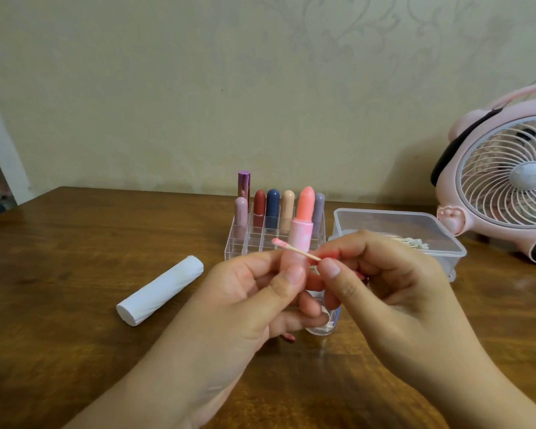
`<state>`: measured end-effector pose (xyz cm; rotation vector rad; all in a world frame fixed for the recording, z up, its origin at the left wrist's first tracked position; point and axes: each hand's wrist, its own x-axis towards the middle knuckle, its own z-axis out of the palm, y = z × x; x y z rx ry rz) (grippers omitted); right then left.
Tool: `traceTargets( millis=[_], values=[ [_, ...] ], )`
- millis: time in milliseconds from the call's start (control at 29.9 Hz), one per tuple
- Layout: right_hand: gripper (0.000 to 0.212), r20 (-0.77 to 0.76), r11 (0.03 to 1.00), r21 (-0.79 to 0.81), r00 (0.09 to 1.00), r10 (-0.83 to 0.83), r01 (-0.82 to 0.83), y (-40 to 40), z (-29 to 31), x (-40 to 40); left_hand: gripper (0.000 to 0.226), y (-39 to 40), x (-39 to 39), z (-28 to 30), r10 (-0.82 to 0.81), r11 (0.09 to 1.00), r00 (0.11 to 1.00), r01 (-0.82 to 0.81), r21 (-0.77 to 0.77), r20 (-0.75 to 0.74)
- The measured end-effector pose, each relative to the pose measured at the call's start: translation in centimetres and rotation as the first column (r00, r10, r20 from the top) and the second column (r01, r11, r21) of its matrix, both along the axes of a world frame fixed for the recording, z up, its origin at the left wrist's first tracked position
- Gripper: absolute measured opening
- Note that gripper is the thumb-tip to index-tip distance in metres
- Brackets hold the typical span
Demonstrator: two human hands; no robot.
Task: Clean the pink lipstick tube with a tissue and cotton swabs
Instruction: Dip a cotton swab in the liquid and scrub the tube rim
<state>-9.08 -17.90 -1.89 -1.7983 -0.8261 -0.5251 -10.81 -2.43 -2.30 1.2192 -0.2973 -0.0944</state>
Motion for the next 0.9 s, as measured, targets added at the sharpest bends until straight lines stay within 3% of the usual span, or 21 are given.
traceTargets(
  millis=[301,904],
  values=[
    [0.009,0.1,0.98,-0.012,0.976,-0.194,0.196,-1.1,0.8,0.2,0.028,-0.1,0.1,-0.5,0.222,0.949,0.966,-0.245,0.197,0.13],
    [0.007,0.059,0.993,-0.003,0.991,-0.12,0.121,-1.2,1.0,0.2,0.028,-0.1,-0.1,-0.5,0.208,0.935,0.962,-0.249,0.254,0.175]
  ],
)
